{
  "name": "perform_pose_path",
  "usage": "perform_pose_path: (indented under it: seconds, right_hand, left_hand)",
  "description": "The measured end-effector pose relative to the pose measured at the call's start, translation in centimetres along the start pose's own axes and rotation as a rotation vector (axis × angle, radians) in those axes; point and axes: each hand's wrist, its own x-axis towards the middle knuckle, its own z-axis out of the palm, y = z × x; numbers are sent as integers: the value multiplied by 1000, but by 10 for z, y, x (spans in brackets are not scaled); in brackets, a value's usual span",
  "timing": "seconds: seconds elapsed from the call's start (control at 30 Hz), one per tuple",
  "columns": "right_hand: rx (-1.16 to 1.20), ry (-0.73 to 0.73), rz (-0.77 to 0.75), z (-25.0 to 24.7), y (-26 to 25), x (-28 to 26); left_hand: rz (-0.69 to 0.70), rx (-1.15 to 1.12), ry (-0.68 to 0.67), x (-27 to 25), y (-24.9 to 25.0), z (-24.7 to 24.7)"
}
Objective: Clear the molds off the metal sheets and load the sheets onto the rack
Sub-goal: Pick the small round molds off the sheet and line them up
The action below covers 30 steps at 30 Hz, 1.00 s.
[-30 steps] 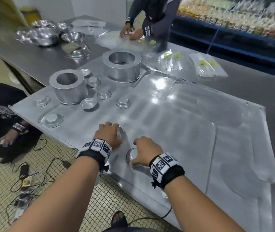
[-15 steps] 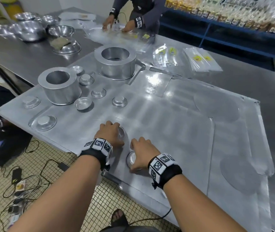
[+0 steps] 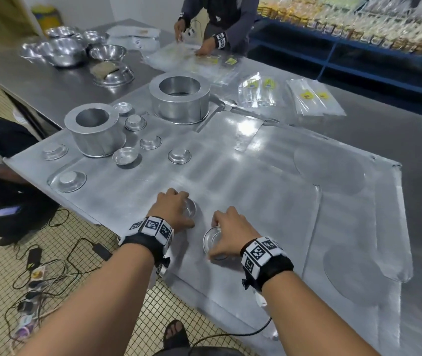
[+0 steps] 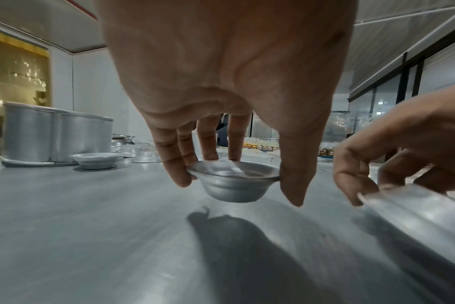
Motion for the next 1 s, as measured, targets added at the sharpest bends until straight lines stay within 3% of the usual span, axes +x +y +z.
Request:
perform_pose_path:
  seconds: [0.43, 1.0]
  right_hand:
    - [58, 250, 123, -48, 119, -90]
    - [166, 283, 532, -79, 296, -199]
  left_hand:
    - [239, 57, -63, -3, 149, 38]
    - [590, 178, -200, -9, 357, 104]
